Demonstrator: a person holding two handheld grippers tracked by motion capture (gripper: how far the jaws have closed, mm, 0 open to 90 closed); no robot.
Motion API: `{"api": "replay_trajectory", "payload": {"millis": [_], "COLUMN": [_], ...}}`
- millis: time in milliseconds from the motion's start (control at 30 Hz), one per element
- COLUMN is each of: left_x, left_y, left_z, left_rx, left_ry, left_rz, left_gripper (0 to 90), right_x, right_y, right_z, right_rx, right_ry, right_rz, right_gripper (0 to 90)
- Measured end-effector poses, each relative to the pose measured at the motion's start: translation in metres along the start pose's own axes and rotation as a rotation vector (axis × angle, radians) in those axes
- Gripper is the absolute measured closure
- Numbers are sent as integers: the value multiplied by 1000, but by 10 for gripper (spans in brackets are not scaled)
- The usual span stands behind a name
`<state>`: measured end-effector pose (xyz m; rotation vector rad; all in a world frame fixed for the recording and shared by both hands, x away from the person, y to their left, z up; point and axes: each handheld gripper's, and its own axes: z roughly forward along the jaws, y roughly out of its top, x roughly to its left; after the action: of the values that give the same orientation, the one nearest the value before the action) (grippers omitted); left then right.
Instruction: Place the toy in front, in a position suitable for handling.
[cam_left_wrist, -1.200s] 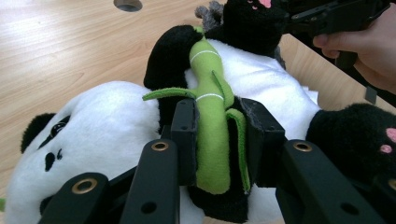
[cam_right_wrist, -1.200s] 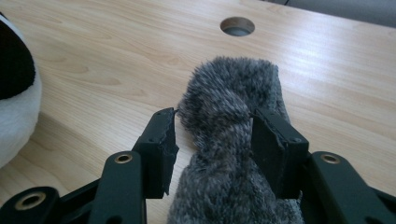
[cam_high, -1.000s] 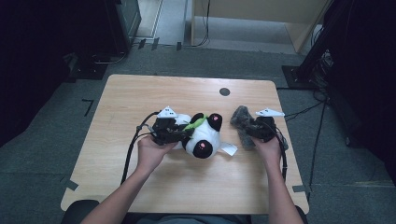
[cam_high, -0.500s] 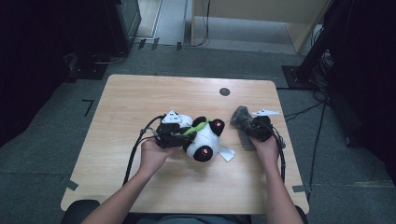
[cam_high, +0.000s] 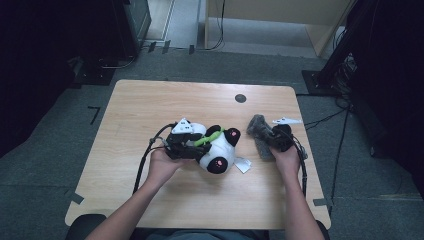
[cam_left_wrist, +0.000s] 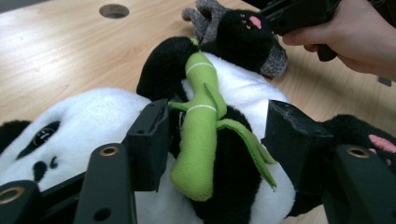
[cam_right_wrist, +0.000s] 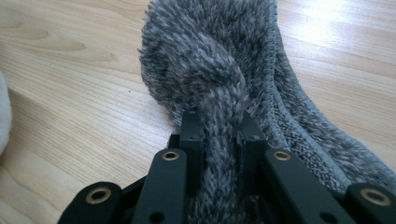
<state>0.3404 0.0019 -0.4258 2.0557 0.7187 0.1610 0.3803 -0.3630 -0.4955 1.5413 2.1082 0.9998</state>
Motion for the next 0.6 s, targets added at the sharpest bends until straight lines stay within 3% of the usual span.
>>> {"api": "replay_trajectory", "payload": {"millis": [333, 600], "left_x": [9, 26], "left_y": [1, -3], "left_z": [-12, -27], "left_rx": [-5, -24], "left_ry": [8, 24], "left_rz": [-4, -36], "left_gripper": [360, 339], "right_x": [-1, 12], "right_y": [7, 18], "right_z": [-12, -23], "right_rx": [-24, -32], "right_ry": [29, 62], "right_rz": [43, 37], "right_gripper": [787, 787]}}
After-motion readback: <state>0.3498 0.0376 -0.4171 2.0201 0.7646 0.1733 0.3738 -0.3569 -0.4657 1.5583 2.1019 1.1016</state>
